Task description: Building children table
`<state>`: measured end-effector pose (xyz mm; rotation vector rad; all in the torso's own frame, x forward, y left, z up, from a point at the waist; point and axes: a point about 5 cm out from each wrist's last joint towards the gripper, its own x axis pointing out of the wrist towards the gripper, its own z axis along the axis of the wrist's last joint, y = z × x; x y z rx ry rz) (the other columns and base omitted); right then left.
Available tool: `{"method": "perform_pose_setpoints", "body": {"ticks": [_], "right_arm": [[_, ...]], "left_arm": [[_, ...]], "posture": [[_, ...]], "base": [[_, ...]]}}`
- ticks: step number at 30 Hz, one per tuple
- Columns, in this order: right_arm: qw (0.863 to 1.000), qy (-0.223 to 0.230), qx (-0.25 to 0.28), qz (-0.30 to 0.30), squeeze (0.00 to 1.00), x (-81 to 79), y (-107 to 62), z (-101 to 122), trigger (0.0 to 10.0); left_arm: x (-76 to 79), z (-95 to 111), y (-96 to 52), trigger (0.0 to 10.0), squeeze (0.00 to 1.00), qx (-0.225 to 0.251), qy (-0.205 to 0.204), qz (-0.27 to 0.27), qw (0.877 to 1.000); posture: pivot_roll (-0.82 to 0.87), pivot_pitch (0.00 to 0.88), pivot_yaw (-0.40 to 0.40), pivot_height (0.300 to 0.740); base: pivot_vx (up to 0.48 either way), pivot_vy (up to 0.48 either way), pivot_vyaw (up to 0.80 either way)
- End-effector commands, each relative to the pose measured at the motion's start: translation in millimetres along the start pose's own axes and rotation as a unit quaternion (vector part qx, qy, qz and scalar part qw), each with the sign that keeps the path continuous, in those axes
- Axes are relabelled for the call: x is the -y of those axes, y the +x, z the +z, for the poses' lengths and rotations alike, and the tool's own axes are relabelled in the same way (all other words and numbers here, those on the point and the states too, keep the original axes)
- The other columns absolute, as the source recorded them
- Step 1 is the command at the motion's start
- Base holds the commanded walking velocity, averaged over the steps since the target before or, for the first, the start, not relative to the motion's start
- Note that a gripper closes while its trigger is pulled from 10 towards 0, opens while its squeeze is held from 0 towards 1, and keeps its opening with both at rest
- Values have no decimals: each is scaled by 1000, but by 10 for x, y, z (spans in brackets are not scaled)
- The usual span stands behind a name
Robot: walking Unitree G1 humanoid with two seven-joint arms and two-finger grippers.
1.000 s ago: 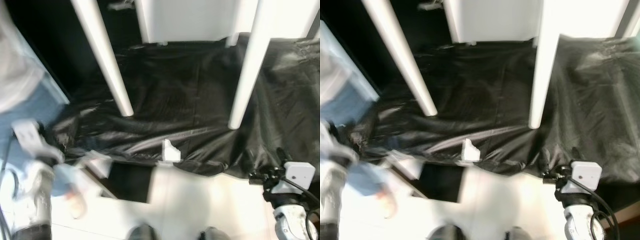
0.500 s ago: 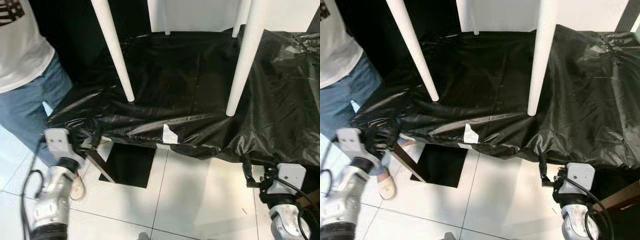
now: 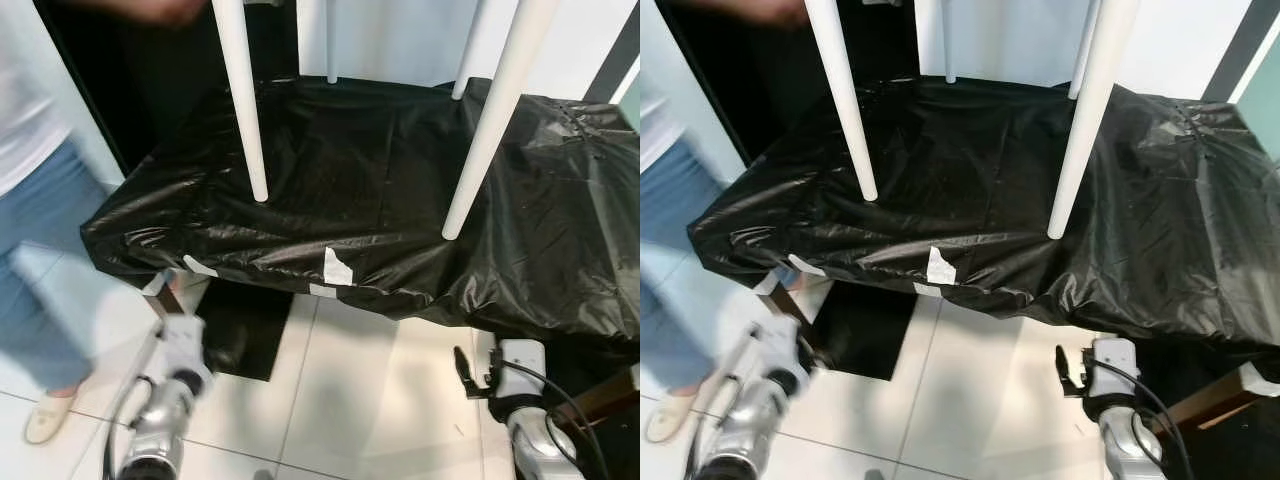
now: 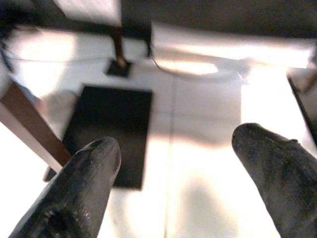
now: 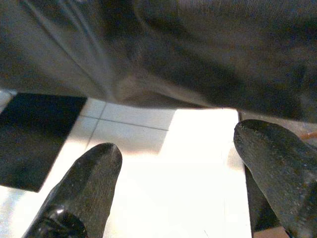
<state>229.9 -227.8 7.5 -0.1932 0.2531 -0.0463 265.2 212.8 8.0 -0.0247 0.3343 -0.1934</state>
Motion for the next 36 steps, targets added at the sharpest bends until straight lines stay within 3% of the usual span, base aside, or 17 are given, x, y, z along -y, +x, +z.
{"method": "perform_pose_setpoints", "body": {"ticks": [1, 2, 5, 9, 11, 13, 16, 18, 21, 25, 27, 29, 36], "right_arm": [[1000, -3, -27, -5, 0, 27, -42, -125, 10000], [999, -6, -50, 2, 0, 2, -31, -201, 10000], [987, -18, -159, 29, 0, -140, -117, -575, 10000], [970, 3, -242, 12, 0, -190, -281, -839, 10000], [964, 6, -266, 7, 0, -188, -347, -915, 10000], [955, -4, -295, 25, 0, -235, -421, -1000, 10000], [953, -8, -300, 51, 0, -296, -429, -1009, 10000], [954, -28, -289, 75, 0, -390, -353, -949, 10000], [950, -57, -285, 117, 0, -532, -373, -952, 10000], [946, -60, -294, 122, 0, -538, -428, -996, 10000], [946, -58, -296, 119, 0, -545, -436, -1003, 10000], [944, -59, -303, 113, 0, -505, -461, -1028, 10000], [939, -69, -324, 93, 0, -382, -517, -1087, 10000]], "left_arm": [[6, -106, -18, 10000, 0, -20, 5, 24, 999], [40, -211, -17, 10000, 0, -50, 9, 35, 998], [235, -663, -130, 10000, 0, -170, 74, 45, 982], [317, -992, -334, 10000, 0, -255, 79, 37, 963], [387, -1050, -360, 10000, 0, -268, 96, 23, 958], [594, -1108, -348, 10000, 0, -275, 101, -1, 956], [663, -1122, -342, 10000, 0, -276, 87, 0, 957], [707, -1153, -367, 10000, 0, -278, 114, -16, 954], [681, -1178, -401, 10000, 0, -281, 120, -6, 952], [649, -1214, -453, 10000, 0, -282, 106, 10, 954], [625, -1259, -511, 10000, 0, -290, 120, 4, 949], [624, -1254, -512, 10000, 0, -288, 130, -11, 949], [582, -1220, -458, 10000, 0, -298, 102, 33, 949]], "posture": [[23, 39, -44, 740], [30, 36, -48, 740], [0, 28, 10, 740], [-41, 0, 98, 740], [-37, 0, 86, 740], [5, 0, 28, 740], [21, 0, 15, 740], [32, 0, 8, 740], [85, 17, -33, 740], [88, 33, -32, 740], [72, 30, -27, 740], [55, 23, -19, 740], [53, 5, 2, 740]], "base": [[0, 0, 0], [0, 0, 0], [0, 0, 0], [0, 0, 0], [0, 0, 0], [0, 0, 0], [0, 0, 0], [0, 0, 0], [0, 0, 0], [0, 0, 600], [0, 0, 800], [0, 0, 800], [0, 0, 800]]}}
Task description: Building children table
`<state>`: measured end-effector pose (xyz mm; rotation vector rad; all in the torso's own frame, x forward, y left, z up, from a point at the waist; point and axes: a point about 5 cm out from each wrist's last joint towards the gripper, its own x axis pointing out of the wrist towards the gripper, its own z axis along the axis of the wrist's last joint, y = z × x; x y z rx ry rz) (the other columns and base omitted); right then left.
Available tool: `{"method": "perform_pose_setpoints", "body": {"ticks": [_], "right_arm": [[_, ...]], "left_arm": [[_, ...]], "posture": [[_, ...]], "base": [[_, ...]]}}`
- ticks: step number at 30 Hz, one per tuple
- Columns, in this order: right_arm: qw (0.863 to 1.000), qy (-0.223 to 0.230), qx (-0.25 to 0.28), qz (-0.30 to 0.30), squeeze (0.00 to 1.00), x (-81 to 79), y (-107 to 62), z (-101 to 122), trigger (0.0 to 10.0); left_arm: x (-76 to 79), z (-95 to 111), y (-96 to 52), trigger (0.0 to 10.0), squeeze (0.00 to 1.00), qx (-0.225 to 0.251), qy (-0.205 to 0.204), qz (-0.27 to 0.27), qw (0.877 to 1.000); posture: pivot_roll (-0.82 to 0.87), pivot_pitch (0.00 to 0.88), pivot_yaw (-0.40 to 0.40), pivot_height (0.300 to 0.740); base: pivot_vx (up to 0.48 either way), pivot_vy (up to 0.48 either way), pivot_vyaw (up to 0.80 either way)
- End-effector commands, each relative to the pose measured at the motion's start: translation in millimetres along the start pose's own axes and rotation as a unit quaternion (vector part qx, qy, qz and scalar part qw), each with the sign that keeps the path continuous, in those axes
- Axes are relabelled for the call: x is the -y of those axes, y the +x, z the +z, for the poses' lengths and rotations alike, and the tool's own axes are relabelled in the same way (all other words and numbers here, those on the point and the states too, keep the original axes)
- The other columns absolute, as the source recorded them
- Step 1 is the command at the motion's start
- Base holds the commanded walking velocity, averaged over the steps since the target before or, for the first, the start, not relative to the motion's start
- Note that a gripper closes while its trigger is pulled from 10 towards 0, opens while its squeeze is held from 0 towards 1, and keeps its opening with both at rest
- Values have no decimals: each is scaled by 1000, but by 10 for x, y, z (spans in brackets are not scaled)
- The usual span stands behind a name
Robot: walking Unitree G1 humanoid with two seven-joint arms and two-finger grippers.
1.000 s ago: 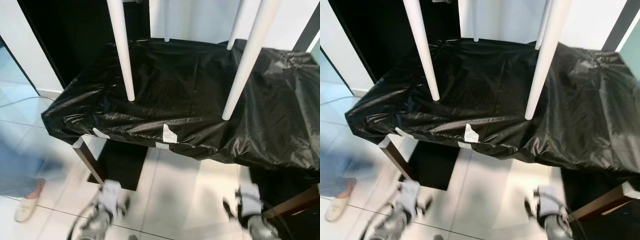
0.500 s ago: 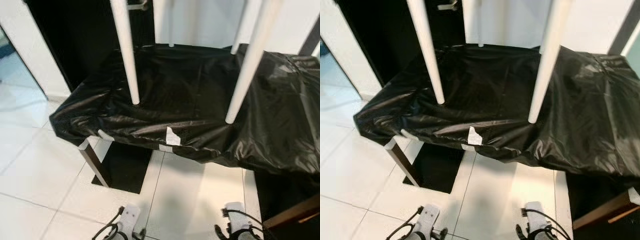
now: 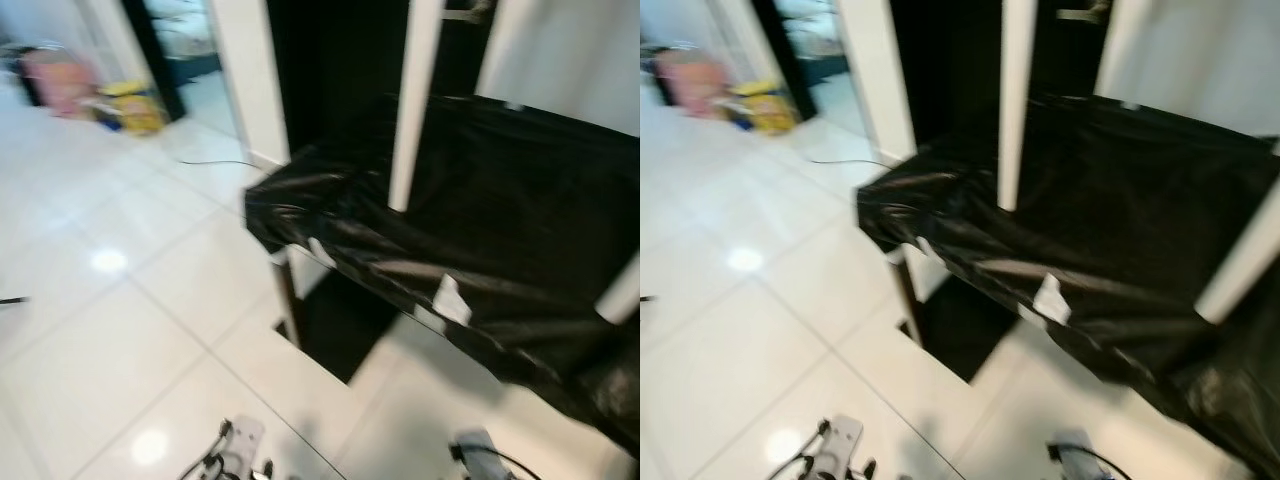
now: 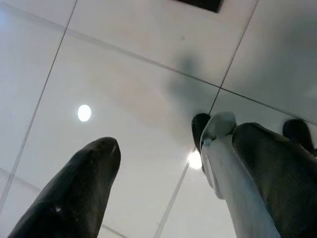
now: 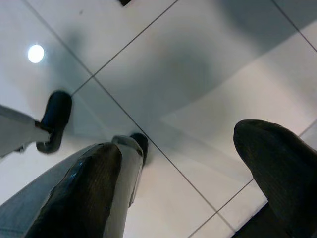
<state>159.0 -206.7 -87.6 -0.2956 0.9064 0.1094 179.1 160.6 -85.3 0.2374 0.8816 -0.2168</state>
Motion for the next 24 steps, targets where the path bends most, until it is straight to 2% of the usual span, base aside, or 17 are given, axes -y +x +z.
{"method": "perform_pose_setpoints", "body": {"ticks": [1, 5, 13, 24], "right_arm": [[1000, 6, -17, -4, 0, -6, -15, -71, 10000], [1000, 6, -23, -6, 0, 10, -23, -98, 10000], [1000, -5, -28, 0, 0, 0, -30, -125, 10000], [999, -25, -35, 8, 0, 10, -24, -119, 10000]], "left_arm": [[-36, -84, -17, 10000, 0, -21, -7, 27, 999], [-63, -95, -18, 10000, 0, -27, -28, 35, 999], [-82, -124, -29, 10000, 0, -30, -16, 38, 999], [-11, -203, -50, 10000, 0, -39, -22, 33, 998]], "posture": [[53, 1, 1, 740], [50, 0, -3, 740], [64, 0, -32, 740], [87, 0, -47, 740]], "base": [[0, 0, 800], [0, 0, 800], [0, 0, 800], [0, 0, 800]]}}
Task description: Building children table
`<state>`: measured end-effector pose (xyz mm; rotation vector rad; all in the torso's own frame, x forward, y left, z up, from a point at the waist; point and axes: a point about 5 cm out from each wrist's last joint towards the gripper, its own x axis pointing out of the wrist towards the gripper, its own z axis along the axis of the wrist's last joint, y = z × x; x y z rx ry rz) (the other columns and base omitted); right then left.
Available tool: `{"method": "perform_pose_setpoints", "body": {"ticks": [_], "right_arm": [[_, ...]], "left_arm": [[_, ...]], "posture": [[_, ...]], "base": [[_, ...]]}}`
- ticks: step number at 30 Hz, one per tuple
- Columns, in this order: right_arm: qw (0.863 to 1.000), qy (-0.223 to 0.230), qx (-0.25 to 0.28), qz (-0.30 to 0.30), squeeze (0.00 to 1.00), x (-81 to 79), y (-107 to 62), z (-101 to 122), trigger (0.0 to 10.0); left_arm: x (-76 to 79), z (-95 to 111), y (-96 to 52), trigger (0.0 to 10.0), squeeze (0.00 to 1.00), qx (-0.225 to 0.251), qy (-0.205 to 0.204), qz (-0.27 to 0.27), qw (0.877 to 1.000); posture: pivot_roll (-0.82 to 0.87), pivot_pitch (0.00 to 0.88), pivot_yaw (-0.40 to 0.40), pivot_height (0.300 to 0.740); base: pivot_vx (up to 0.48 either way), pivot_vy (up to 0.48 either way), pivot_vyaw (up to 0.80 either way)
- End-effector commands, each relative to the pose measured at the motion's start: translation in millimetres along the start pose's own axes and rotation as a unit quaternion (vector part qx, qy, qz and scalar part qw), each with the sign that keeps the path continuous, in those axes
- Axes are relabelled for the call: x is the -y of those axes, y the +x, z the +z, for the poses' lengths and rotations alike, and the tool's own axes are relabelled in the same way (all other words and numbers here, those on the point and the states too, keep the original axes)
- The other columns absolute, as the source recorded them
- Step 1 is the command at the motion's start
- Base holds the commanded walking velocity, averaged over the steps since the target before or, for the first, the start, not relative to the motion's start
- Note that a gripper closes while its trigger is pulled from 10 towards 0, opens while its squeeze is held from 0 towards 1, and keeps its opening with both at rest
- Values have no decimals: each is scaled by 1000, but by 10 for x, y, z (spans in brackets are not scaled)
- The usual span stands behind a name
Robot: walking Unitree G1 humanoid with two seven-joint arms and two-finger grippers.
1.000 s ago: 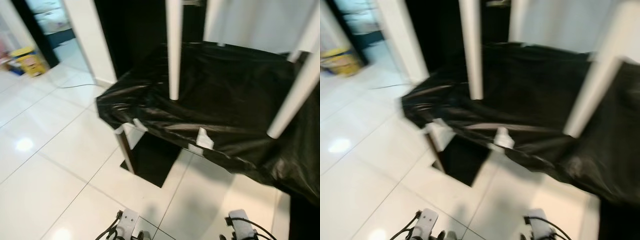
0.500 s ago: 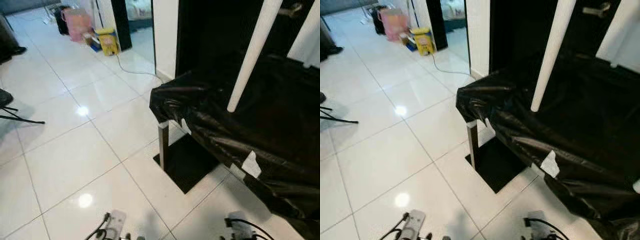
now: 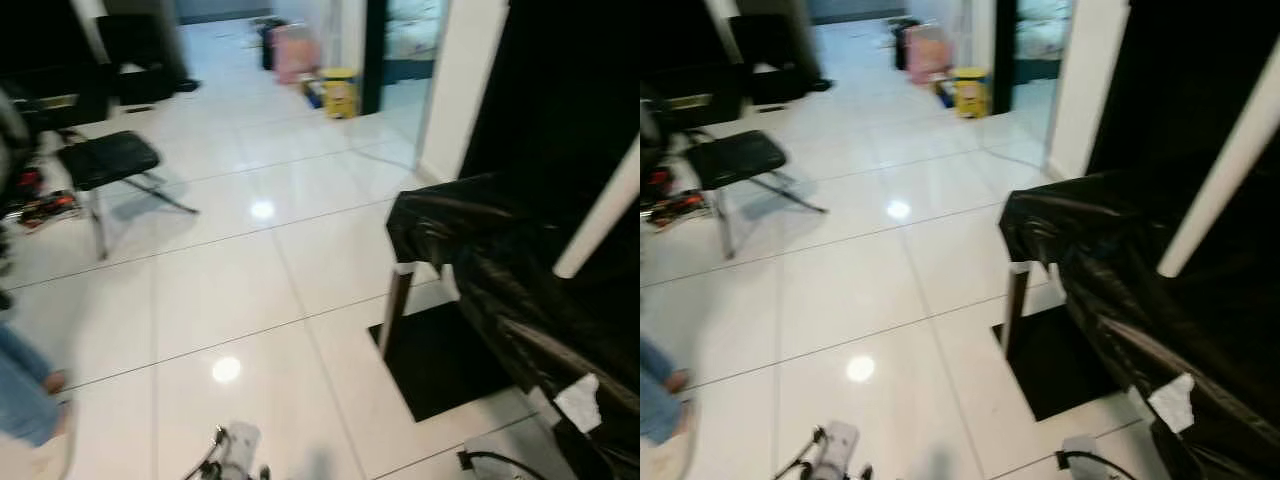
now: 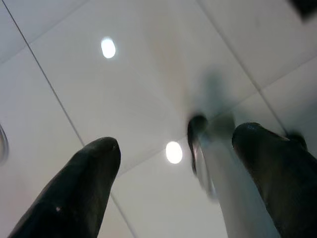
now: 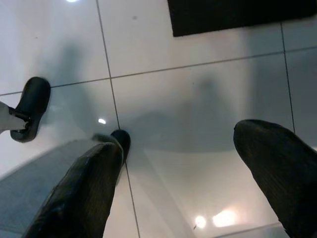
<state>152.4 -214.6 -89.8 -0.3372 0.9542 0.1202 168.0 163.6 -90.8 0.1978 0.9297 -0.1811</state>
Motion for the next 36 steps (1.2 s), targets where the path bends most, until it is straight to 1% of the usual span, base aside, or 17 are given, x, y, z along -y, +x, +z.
{"method": "perform_pose_setpoints", "body": {"ticks": [1, 7, 10, 16, 20, 23, 27, 30, 33, 36], "right_arm": [[1000, -4, -10, 9, 0, -49, -1, -28, 10000], [1000, -11, -11, 13, 0, -56, -1, -30, 10000], [1000, 1, -14, 10, 0, -52, -4, -44, 10000], [1000, 4, -19, 10, 0, -55, -10, -68, 10000], [1000, 4, -21, 8, 0, -57, -11, -77, 10000], [1000, 10, -20, 6, 0, -70, -10, -74, 10000], [1000, 15, -23, -4, 0, -47, -10, -79, 10000], [999, 23, -26, -8, 0, -39, -14, -92, 10000], [999, 30, -24, -6, 0, -43, -16, -97, 10000], [999, 24, -27, -4, 0, -56, -19, -108, 10000]], "left_arm": [[-27, -91, -20, 10000, 0, -18, 6, 30, 999], [-53, -138, -35, 10000, 0, -25, 9, 30, 999], [-71, -155, -40, 10000, 0, -29, 20, 28, 999], [-86, -162, -44, 10000, 0, -30, 20, 27, 999], [-78, -161, -42, 10000, 0, -31, 25, 24, 999], [-43, -156, -38, 10000, 0, -32, 37, 13, 999], [-28, -137, -32, 10000, 0, -29, 40, 5, 999], [-30, -127, -29, 10000, 0, -29, 49, 2, 998], [-55, -87, -20, 10000, 0, -23, 49, 5, 999], [-75, -71, -17, 10000, 0, -22, 45, 8, 999]], "posture": [[88, 0, -48, 740], [80, 0, -40, 740], [75, 0, -32, 740], [69, 0, -20, 740], [63, 0, -14, 740], [40, 9, 14, 740], [27, 19, 32, 740], [27, 19, 32, 740], [27, 30, 34, 740], [39, 40, 28, 740]], "base": [[0, 0, 800], [0, 0, 800], [0, 0, 0], [0, 0, 0], [0, 0, 0], [0, 0, 0], [0, 0, 0], [0, 0, 0], [0, 0, 0], [0, 0, 0]]}}
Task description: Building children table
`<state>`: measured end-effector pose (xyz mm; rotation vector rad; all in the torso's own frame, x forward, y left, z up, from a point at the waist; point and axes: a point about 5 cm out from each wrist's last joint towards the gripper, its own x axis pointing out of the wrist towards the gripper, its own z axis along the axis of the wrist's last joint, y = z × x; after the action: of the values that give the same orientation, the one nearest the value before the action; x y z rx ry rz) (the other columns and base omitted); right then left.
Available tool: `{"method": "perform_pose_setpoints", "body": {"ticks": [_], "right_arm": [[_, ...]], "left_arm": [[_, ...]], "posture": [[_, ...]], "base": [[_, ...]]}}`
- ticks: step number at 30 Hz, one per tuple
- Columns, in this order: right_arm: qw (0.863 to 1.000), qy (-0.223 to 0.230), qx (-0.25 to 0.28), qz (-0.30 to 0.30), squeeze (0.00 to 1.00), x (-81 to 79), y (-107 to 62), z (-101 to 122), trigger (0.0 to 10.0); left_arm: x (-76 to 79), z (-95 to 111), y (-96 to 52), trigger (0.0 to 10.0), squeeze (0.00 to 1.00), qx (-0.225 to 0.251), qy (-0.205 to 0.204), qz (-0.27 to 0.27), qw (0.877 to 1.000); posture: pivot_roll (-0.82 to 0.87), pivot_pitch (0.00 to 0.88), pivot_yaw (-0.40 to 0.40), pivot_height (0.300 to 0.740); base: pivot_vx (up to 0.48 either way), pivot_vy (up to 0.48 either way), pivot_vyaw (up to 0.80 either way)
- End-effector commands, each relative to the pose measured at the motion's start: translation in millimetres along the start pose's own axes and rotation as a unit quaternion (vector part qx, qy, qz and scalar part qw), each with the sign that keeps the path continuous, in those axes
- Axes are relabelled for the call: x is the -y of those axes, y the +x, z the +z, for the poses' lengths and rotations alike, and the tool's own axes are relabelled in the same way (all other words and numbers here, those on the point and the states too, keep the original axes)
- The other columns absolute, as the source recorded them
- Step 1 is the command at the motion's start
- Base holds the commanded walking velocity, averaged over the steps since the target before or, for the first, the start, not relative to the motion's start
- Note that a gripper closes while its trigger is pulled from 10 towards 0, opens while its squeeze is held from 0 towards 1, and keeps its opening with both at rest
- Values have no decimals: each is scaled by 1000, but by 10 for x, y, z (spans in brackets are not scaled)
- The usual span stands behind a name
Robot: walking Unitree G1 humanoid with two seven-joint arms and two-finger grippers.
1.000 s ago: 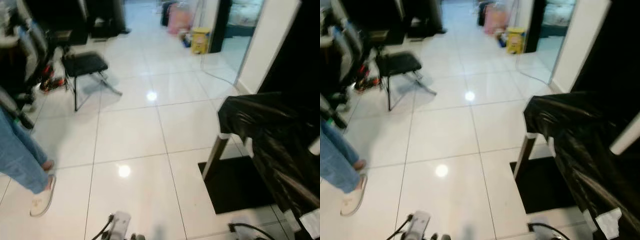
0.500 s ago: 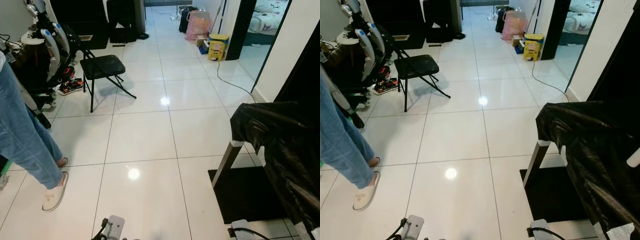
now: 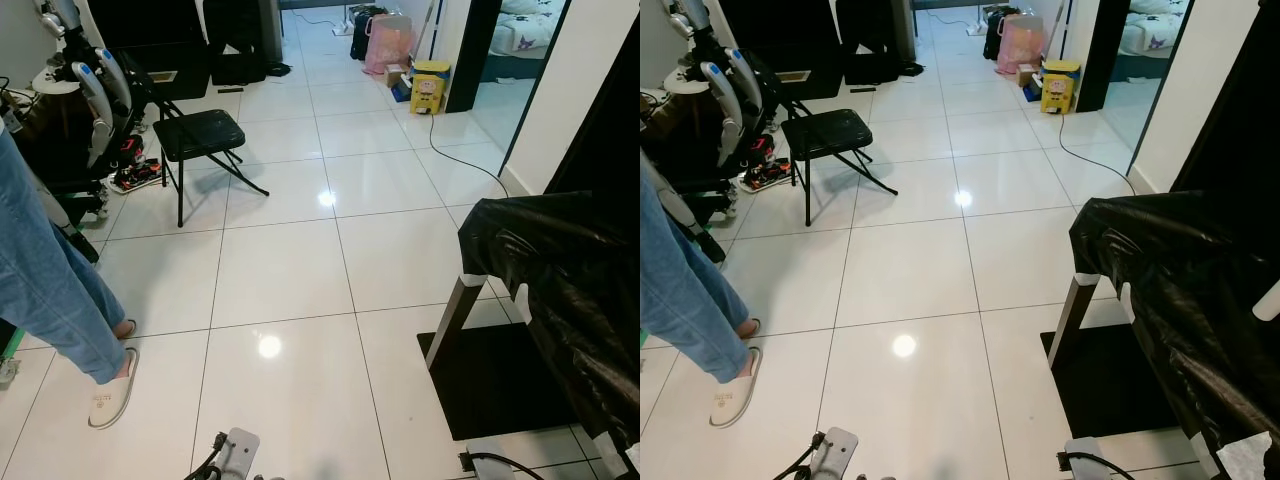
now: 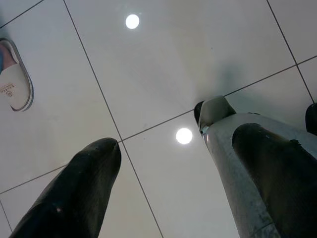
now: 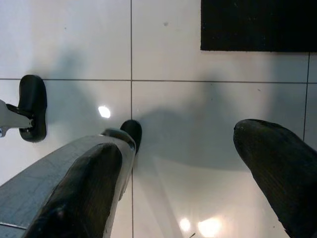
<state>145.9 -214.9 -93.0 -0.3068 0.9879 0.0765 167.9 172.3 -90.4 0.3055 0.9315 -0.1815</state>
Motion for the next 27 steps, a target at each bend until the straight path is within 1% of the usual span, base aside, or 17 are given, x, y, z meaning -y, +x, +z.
{"method": "perform_pose_setpoints", "body": {"ticks": [1, 5, 11, 14, 23, 27], "right_arm": [[1000, -1, -10, 7, 0, -44, -8, -48, 10000], [1000, -2, -9, 11, 0, -72, -4, -37, 10000], [1000, -6, -8, 14, 0, -95, 8, 1, 10000], [1000, 10, 2, 17, 0, -115, 14, 37, 10000], [1000, -2, -7, 13, 0, -106, 8, 4, 10000], [1000, 3, -9, 13, 0, -108, 3, -17, 10000]], "left_arm": [[-5, -42, -5, 10000, 0, -13, -4, -13, 1000], [-44, -59, -10, 10000, 0, -16, -13, -7, 1000], [-21, -129, -28, 10000, 0, -24, -19, -8, 999], [5, -161, -37, 10000, 0, -28, -22, -10, 999], [22, -126, -27, 10000, 0, -24, -23, -14, 999], [11, -108, -22, 10000, 0, -22, -20, -14, 999]], "posture": [[40, 41, 27, 740], [47, 51, 25, 740], [52, 54, 25, 740], [51, 61, 25, 740], [47, 65, 26, 740], [42, 67, 34, 740]], "base": [[0, 0, 0], [0, 0, 0], [0, 0, 0], [0, 0, 0], [0, 0, 0], [0, 0, 0]]}}
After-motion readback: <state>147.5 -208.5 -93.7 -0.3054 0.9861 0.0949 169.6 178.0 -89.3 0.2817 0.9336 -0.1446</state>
